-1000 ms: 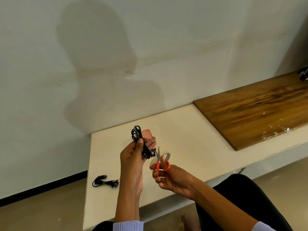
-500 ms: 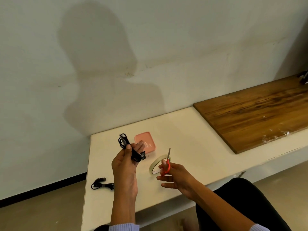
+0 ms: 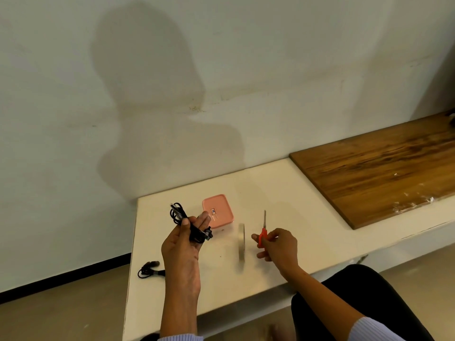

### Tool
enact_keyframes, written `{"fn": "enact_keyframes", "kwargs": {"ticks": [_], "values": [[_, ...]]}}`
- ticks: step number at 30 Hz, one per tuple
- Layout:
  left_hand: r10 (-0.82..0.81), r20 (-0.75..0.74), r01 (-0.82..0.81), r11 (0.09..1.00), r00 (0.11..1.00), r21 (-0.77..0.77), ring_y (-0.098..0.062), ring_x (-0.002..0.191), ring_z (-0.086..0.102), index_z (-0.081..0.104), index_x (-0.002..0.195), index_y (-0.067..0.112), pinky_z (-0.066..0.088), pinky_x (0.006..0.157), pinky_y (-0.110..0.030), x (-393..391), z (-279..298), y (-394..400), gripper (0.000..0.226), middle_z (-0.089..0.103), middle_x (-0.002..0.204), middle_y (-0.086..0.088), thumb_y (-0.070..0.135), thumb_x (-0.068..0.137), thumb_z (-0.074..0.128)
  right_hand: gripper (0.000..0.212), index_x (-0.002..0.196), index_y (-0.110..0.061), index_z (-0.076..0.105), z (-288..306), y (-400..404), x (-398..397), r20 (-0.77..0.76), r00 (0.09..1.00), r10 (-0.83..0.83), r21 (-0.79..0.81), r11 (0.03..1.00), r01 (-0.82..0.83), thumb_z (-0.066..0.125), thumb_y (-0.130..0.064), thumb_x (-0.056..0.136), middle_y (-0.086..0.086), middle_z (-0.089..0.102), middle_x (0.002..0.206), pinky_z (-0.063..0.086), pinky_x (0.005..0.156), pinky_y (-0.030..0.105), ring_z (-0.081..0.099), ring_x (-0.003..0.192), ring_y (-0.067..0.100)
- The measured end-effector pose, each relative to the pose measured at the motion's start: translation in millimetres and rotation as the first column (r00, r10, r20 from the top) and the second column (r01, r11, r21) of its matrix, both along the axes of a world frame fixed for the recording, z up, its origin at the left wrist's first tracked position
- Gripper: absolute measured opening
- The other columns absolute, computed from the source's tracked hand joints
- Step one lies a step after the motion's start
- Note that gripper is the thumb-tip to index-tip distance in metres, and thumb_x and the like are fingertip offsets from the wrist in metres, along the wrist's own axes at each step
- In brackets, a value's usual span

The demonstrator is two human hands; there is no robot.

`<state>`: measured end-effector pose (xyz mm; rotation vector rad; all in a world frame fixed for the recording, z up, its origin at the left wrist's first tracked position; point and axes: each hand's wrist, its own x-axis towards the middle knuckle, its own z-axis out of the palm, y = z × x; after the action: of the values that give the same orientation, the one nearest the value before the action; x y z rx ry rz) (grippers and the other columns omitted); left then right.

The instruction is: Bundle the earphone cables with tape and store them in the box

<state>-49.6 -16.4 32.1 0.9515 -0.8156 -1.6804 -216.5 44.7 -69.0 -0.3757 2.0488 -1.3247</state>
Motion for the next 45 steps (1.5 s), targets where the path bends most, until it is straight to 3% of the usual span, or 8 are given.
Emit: {"fn": "enact_keyframes", "kwargs": {"ticks": [6, 11, 19, 24, 29, 36, 41, 45], "values": [[-0.016, 0.005, 0.016, 1.000, 1.000, 0.002, -0.025, 0.097, 0.069, 0.060, 0.083, 0.006, 0.058, 0.073, -0.025, 1, -2, 2, 0.023, 0.074, 0.089, -0.014, 0.013, 0.098, 0.043, 0.018, 0.089, -0.004, 0.067, -1, -10, -23, -0.308, 0.947, 0.087, 0.213, 0.977, -0.021, 0.070, -0.020, 0.083, 0.003, 0.063, 0.074, 0.057, 0.075, 0.032, 0.063, 0.065, 0.016], [-0.028, -0.010, 0.028, 0.999, 1.000, 0.026, -0.023, 0.095, 0.069, 0.059, 0.082, 0.006, 0.058, 0.073, -0.025, 1, -3, 2, 0.023, 0.075, 0.083, -0.012, 0.011, 0.097, 0.043, 0.033, 0.110, -0.009, 0.057, 3, -11, -27, -0.505, 0.792, 0.344, 0.473, 0.878, -0.081, 0.067, -0.030, 0.086, 0.004, 0.066, 0.098, 0.041, 0.067, 0.020, 0.051, 0.070, 0.010], [-0.036, 0.003, 0.036, 0.999, 0.999, 0.028, -0.024, 0.094, 0.069, 0.060, 0.083, 0.006, 0.059, 0.071, -0.024, 1, -10, 0, 0.022, 0.075, 0.082, -0.010, 0.011, 0.097, 0.044, 0.028, 0.113, -0.009, 0.059, -4, -13, -34, -0.551, 0.773, 0.313, 0.451, 0.892, -0.040, 0.063, -0.023, 0.089, 0.004, 0.060, 0.108, 0.040, 0.068, 0.019, 0.047, 0.075, 0.009], [-0.045, 0.009, 0.044, 0.999, 0.999, 0.028, -0.022, 0.093, 0.069, 0.060, 0.084, 0.004, 0.059, 0.070, -0.024, 1, -13, 0, 0.022, 0.075, 0.077, -0.007, 0.010, 0.097, 0.043, 0.014, 0.098, -0.009, 0.067, 0, -9, -38, -0.544, 0.749, 0.378, 0.518, 0.854, -0.056, 0.056, -0.015, 0.090, 0.001, 0.059, 0.083, 0.042, 0.067, 0.021, 0.052, 0.072, 0.012], [-0.049, -0.003, 0.049, 0.998, 0.999, 0.028, -0.020, 0.087, 0.071, 0.060, 0.086, 0.002, 0.059, 0.070, -0.023, 2, -12, 1, 0.020, 0.075, 0.077, -0.006, 0.009, 0.096, 0.043, 0.020, 0.110, -0.009, 0.063, 12, -4, -34, -0.520, 0.737, 0.432, 0.507, 0.850, -0.141, 0.053, -0.013, 0.093, 0.006, 0.065, 0.108, 0.048, 0.082, 0.022, 0.062, 0.092, 0.017], [-0.052, 0.010, 0.052, 0.998, 0.999, 0.026, -0.021, 0.093, 0.069, 0.060, 0.085, 0.004, 0.058, 0.071, -0.024, 4, -14, -1, 0.020, 0.075, 0.081, -0.008, 0.010, 0.096, 0.044, 0.072, 0.128, -0.022, 0.046, 31, 20, -17, -0.171, 0.635, 0.754, 0.574, 0.600, -0.558, 0.083, -0.032, 0.067, -0.001, 0.051, 0.129, 0.044, 0.095, 0.028, 0.050, 0.114, 0.017], [-0.056, 0.008, 0.055, 0.997, 0.998, 0.053, -0.021, 0.088, 0.071, 0.060, 0.084, 0.003, 0.058, 0.066, -0.022, 4, -14, 1, 0.020, 0.075, 0.080, -0.009, 0.010, 0.096, 0.044, 0.040, 0.103, -0.013, 0.062, 16, 15, -6, -0.311, 0.748, 0.587, 0.434, 0.788, -0.437, 0.078, -0.035, 0.073, 0.000, 0.063, 0.099, 0.043, 0.068, 0.016, 0.053, 0.082, 0.008], [-0.070, 0.016, 0.068, 0.996, 0.997, 0.058, -0.020, 0.081, 0.073, 0.060, 0.083, 0.003, 0.059, 0.068, -0.023, 6, -16, 2, 0.018, 0.075, 0.080, -0.011, 0.011, 0.093, 0.047, 0.018, 0.078, -0.010, 0.065, 9, 9, -15, -0.274, 0.879, 0.390, 0.283, 0.906, -0.313, 0.075, -0.026, 0.078, 0.006, 0.070, 0.078, 0.056, 0.073, 0.025, 0.069, 0.072, 0.018]]}}
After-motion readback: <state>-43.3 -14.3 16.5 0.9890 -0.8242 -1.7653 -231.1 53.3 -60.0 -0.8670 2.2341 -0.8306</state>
